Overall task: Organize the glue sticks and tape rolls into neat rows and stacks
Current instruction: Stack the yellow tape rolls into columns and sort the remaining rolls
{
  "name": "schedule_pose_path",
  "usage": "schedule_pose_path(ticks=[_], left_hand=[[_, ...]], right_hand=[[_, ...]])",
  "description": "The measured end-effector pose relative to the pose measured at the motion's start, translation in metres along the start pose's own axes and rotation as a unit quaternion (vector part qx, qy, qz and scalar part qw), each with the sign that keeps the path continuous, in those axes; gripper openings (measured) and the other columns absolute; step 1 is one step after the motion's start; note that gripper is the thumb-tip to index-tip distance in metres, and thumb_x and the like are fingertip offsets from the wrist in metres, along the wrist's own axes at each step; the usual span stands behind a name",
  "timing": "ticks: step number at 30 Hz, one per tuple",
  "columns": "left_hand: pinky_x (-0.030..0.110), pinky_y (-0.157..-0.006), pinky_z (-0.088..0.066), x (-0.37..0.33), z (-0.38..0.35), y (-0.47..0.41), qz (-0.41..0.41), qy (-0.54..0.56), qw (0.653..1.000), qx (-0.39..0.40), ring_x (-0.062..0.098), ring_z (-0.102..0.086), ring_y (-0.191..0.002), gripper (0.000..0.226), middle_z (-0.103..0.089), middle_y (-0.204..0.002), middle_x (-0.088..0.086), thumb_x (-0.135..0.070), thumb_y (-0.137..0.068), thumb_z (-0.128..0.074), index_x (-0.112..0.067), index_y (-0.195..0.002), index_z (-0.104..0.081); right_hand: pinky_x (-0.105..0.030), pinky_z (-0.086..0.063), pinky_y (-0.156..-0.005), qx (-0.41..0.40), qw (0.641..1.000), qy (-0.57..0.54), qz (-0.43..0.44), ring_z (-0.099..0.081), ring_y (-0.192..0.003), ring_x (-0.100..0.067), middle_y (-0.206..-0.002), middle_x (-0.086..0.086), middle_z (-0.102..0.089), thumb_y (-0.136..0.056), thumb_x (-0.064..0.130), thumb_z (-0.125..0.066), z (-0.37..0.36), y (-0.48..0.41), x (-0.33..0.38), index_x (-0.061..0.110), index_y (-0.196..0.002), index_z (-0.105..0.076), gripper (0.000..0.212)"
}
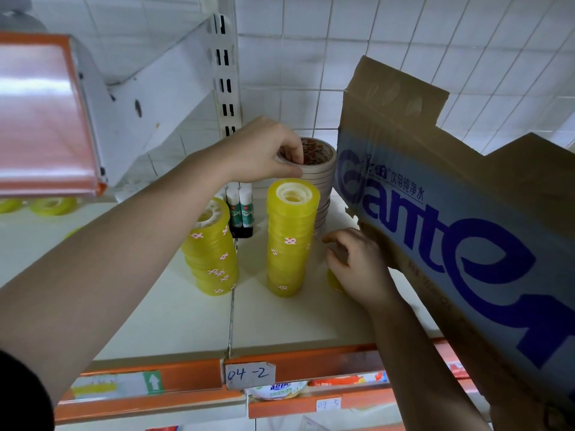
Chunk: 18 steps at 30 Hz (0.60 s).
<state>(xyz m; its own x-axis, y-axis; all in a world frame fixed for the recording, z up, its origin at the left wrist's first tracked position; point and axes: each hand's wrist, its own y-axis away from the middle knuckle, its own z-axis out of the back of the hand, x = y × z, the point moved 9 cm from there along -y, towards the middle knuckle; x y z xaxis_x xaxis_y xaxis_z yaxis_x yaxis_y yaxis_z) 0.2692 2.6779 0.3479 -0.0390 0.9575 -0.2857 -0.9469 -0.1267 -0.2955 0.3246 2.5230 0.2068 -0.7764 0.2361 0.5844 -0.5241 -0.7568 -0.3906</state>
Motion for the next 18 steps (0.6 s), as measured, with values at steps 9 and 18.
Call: schedule_pose_path(ticks=[9, 18], left_hand=[[0.021, -0.072, -0.032, 0.000, -0.006, -0.001, -0.008, -0.031, 0.999, 0.015, 0.008, -0.052, -0.088, 0.018, -0.058, -0.092, -0.009, -0.026, -0.087, -0.072, -0.013, -0.099, -0.070], [0.007, -0.078, -0.033, -0.010, 0.024, 0.023, -0.004, 0.000, 0.998, -0.068, 0.006, -0.053, -0.100, 0.027, -0.061, -0.110, -0.006, -0.026, -0.093, -0.065, -0.016, -0.117, -0.067]], right_hand=[[-0.035, -0.052, -0.087, 0.014, 1.000, -0.001, -0.016, -0.061, -0.098, -0.013, -0.103, 0.007, -0.063, -0.087, 0.007, -0.061, -0.002, 0.000, -0.001, 0.014, -0.106, -0.069, 0.022], [-0.037, -0.051, -0.088, -0.062, 0.998, -0.022, 0.004, -0.062, -0.099, -0.016, -0.105, -0.002, -0.068, -0.092, 0.011, -0.060, 0.021, -0.004, 0.017, 0.009, -0.108, -0.069, 0.018]])
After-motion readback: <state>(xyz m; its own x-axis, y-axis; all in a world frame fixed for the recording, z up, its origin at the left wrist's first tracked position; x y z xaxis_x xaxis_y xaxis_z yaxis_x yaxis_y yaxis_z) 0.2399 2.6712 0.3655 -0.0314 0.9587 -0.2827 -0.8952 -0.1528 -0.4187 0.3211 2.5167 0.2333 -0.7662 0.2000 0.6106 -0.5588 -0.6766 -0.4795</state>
